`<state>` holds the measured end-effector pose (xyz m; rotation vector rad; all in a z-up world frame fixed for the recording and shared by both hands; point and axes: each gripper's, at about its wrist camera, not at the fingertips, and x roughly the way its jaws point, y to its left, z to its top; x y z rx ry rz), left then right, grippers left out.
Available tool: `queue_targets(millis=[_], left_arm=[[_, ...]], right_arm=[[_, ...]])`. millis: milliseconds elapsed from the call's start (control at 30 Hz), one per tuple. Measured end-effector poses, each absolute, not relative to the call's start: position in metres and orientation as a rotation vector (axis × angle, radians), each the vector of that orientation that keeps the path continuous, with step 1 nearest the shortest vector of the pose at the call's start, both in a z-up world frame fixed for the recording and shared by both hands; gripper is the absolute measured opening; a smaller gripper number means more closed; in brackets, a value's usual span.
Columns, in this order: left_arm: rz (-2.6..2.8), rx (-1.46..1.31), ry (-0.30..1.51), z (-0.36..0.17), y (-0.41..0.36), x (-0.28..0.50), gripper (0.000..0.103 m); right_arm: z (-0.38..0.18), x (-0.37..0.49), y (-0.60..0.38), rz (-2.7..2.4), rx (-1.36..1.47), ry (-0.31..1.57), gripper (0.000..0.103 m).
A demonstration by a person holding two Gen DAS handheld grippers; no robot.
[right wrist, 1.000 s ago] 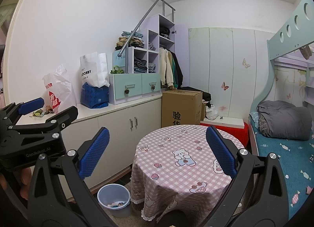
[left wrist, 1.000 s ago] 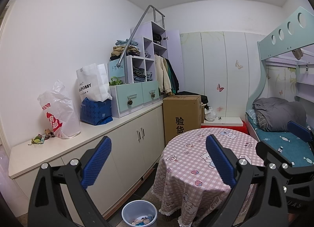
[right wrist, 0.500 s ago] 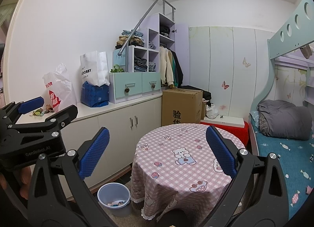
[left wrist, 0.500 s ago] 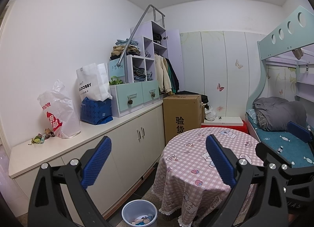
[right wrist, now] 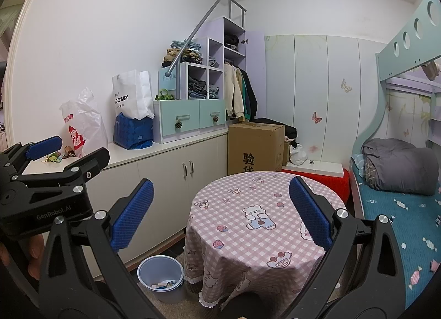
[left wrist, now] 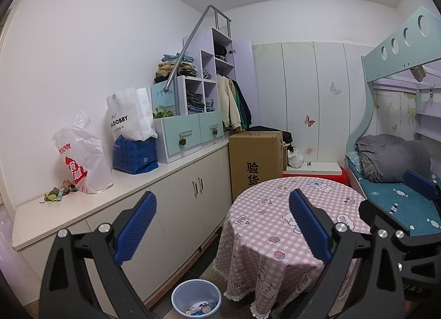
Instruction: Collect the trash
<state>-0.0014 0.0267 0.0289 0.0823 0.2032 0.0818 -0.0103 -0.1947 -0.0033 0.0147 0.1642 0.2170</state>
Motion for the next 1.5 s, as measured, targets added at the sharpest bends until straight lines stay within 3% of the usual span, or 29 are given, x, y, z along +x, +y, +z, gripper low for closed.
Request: queue_targets(millis=[1500], left_arm=[[0.082,0.090,0.211,0.0240,0.0329,0.0014,0.095]], right_arm=[[-0.0078,-0.0101,-0.1966,0.221,0.008,0.170,0.097]])
